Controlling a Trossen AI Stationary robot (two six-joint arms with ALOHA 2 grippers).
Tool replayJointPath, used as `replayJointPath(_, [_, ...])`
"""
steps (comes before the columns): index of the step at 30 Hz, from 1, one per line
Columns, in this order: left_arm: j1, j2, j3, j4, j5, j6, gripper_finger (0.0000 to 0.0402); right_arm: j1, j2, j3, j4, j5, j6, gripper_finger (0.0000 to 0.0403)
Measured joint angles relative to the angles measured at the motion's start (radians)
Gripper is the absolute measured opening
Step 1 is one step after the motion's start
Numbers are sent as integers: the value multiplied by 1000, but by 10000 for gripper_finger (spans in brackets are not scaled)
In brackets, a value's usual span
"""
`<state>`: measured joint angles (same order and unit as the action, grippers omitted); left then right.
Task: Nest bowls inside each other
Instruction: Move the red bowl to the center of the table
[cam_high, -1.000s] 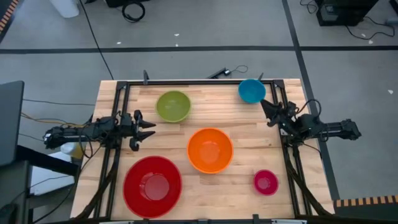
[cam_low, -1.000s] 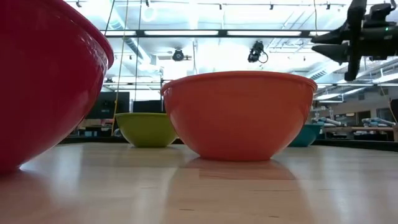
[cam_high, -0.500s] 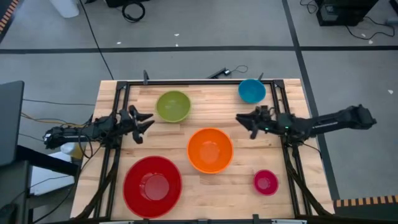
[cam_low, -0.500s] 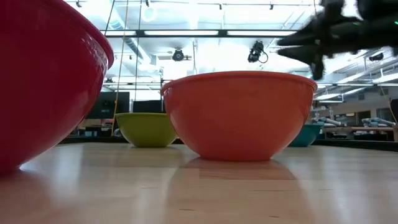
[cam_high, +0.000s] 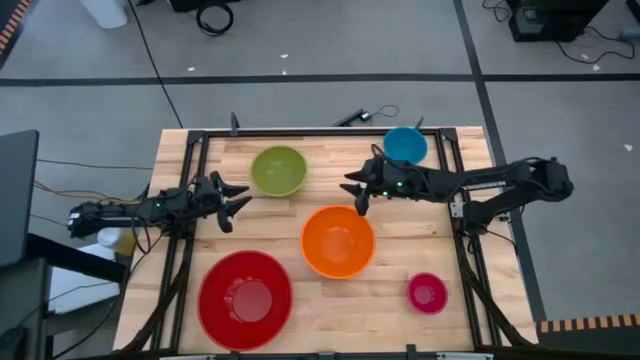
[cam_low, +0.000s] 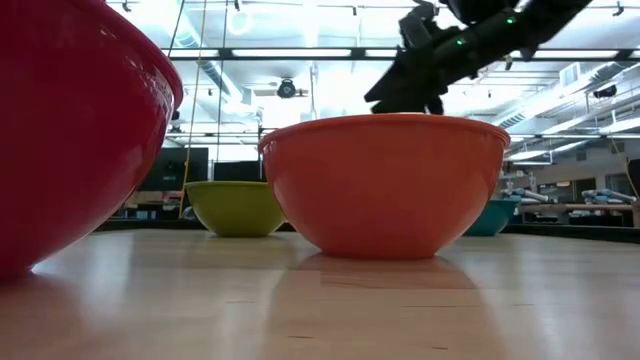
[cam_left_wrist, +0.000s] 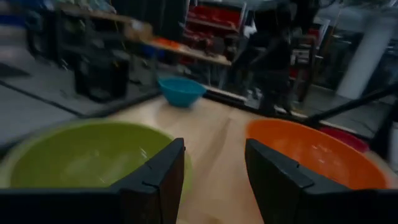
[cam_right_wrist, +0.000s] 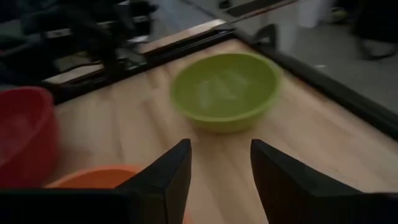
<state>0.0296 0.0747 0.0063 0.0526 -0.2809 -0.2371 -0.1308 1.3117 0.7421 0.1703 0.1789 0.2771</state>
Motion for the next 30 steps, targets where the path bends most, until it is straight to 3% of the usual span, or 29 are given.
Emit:
replayJointPath(5, [-2,99,37,-93,181,-41,172,18,50,31,2,-27,-31,173])
replayJointPath(11, [-73,271,282,-358,305,-117,172,31,56,31,14,-28,-45,173])
replayJointPath(17, [-192,463,538,-601,276,-88,172,32,47,31,3,-48,-52,173])
replayJointPath(26, [-290,718,559,-602,276,-197,182,32,92,31,47,-52,-72,172])
replayJointPath(30, [-285,777,559,-596,266,-189,193,33,192,38,247,-191,-40,172])
